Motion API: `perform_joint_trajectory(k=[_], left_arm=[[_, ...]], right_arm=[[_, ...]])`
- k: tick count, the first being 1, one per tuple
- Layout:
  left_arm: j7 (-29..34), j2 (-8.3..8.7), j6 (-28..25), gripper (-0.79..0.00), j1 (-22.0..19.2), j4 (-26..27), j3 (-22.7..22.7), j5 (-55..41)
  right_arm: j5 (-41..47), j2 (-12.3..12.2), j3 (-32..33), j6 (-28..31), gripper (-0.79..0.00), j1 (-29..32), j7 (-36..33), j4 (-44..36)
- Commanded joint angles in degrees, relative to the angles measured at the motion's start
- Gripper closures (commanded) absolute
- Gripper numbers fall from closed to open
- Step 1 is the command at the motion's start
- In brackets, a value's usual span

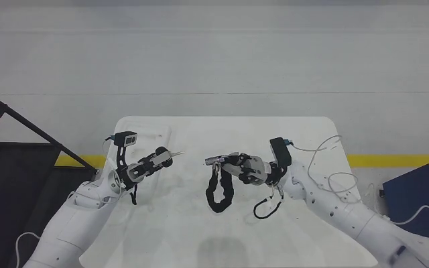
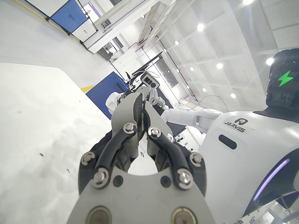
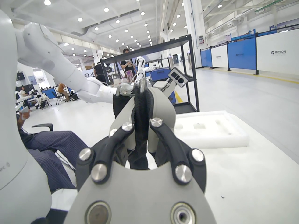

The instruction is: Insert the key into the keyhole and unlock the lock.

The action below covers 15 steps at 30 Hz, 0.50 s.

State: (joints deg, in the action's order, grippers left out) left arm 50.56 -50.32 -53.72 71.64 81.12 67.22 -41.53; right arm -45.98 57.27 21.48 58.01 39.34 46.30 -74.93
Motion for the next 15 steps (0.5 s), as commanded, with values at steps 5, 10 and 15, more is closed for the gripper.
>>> perform_joint_trajectory(k=[5,10,15], left_arm=[[0.00,0.00,0.00,0.000,0.00,0.00,0.00,0.00],[0.00,0.00,0.00,0.000,0.00,0.00,0.00,0.00],[0.00,0.00,0.00,0.000,0.00,0.00,0.00,0.00]], right_arm=[[1.10,-1.16,2.69,-0.01,0.000,3.18,0.00,-3.72],[2.68,-2.17,3.90,-0.01,0.000,5.43,0.00,-5.34],[2.07,-2.96,2.82,-0.01,0.000,6.72,0.00,-5.28]])
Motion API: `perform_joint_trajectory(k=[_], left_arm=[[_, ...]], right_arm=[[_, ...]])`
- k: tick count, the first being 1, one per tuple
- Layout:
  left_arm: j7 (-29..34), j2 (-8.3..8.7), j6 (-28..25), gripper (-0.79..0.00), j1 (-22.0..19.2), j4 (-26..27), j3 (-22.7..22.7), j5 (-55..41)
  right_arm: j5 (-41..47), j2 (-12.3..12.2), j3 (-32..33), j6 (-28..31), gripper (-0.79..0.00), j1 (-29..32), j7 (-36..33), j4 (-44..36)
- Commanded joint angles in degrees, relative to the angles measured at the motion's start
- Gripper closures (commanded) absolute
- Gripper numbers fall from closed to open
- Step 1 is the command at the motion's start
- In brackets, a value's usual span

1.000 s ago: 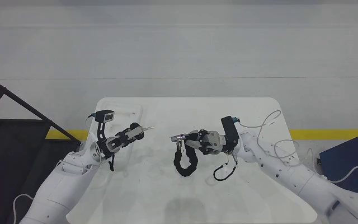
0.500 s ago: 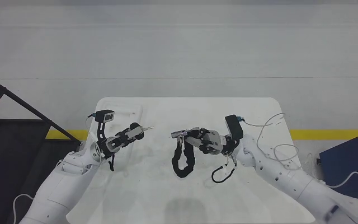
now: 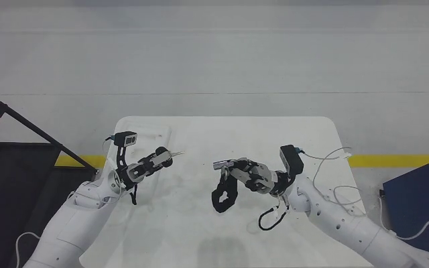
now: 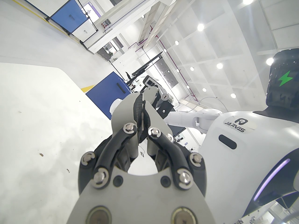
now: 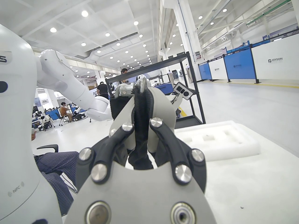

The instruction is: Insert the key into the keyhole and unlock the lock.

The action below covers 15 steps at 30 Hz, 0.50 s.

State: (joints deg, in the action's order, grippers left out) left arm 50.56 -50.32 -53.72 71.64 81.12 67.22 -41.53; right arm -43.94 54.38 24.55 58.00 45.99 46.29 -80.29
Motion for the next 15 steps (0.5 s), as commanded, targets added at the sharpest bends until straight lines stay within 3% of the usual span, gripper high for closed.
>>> perform_joint_trajectory(k=[1,15], left_arm=[[0.00,0.00,0.00,0.000,0.00,0.00,0.00,0.00],[0.00,0.00,0.00,0.000,0.00,0.00,0.00,0.00]], right_arm=[[0.12,-0.18,-0.67,0.00,0.000,0.21,0.00,0.39],[2.37,-0.55,-2.97,0.00,0.000,-0.16,0.00,0.79]])
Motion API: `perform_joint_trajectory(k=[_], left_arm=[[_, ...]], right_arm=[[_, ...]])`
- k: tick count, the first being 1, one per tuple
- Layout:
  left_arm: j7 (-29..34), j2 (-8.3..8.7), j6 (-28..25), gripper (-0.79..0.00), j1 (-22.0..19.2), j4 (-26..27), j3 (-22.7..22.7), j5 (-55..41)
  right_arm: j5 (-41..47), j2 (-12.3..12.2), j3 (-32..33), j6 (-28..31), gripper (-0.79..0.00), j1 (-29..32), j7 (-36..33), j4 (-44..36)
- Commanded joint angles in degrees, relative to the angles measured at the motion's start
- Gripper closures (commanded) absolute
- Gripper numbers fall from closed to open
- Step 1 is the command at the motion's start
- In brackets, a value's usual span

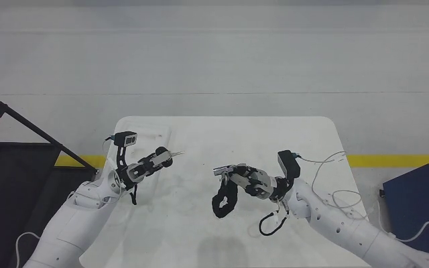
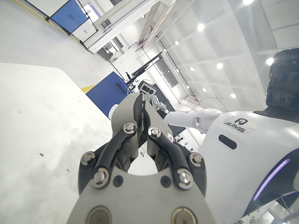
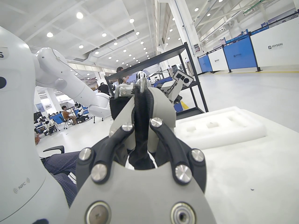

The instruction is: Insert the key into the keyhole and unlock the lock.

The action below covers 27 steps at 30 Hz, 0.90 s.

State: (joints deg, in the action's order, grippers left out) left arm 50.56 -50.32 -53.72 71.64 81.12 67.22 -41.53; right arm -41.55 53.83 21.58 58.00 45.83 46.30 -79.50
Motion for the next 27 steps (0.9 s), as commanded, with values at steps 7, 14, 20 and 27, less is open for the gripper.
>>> perform_joint_trajectory(k=[7,14,20,27], left_arm=[[-0.17,-0.42,0.17,0.000,0.27,3.29,-0.94,5.44],[1.00,-0.94,1.00,0.000,-1.05,5.34,-3.67,7.75],[0.67,-0.85,0.66,0.000,-1.83,7.48,-6.00,7.04],[-4.27,-0.51,-4.28,0.000,-1.51,7.59,-7.99,10.65]], right_arm=[[-0.02,0.00,0.01,0.00,0.000,0.00,0.00,0.00],[-0.02,0.00,0.01,0.00,0.000,0.00,0.00,0.00],[-0.02,0.00,0.01,0.00,0.000,0.00,0.00,0.00],[-0.02,0.00,0.01,0.00,0.000,0.00,0.00,0.00]])
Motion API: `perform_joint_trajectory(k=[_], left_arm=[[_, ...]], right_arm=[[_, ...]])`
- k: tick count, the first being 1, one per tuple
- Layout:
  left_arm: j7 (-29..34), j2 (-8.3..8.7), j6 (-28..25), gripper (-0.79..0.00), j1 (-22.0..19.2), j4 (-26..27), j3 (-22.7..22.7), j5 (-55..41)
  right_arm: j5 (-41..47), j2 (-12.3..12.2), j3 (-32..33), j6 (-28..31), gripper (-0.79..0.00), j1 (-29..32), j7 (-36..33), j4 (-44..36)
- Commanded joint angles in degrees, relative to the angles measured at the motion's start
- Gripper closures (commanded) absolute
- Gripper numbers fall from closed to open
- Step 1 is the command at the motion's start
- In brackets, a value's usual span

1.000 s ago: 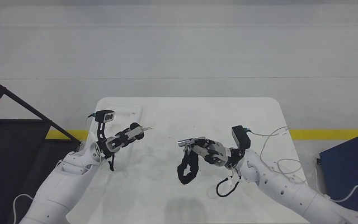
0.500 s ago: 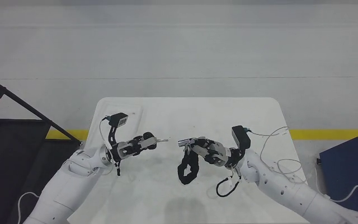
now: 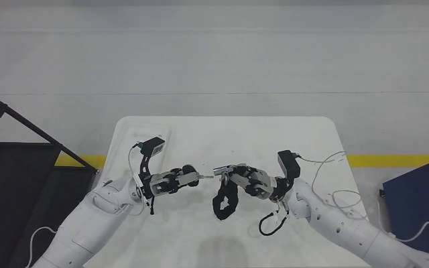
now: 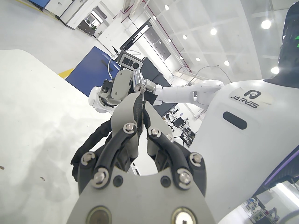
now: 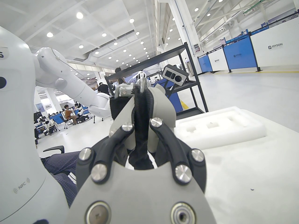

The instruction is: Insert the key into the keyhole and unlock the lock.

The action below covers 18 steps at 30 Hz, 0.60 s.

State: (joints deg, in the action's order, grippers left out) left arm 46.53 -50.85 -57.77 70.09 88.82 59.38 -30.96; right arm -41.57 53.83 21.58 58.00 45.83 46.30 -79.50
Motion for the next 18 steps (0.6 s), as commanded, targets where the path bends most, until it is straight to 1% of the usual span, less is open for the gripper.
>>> perform_joint_trajectory(k=[1,5,8,11,18], left_arm=[[-0.25,0.02,-0.23,0.000,0.08,-0.25,-0.04,0.12],[-0.37,-0.36,-0.23,0.000,0.94,-0.35,1.85,0.58],[-1.29,-1.08,-0.23,0.000,2.46,0.35,3.77,-1.31],[-0.92,-1.88,-0.23,0.000,3.72,0.61,5.38,-0.88],[-0.25,-4.02,-0.23,0.000,5.14,0.00,6.05,-1.96]], right_arm=[[0.00,0.00,0.00,0.00,0.000,0.00,0.00,0.00],[0.00,0.00,0.00,0.00,0.000,0.00,0.00,0.00],[0.00,0.00,0.00,0.00,0.000,0.00,0.00,0.00],[0.00,0.00,0.00,0.00,0.000,0.00,0.00,0.00],[0.00,0.00,0.00,0.00,0.000,0.00,0.00,0.00]])
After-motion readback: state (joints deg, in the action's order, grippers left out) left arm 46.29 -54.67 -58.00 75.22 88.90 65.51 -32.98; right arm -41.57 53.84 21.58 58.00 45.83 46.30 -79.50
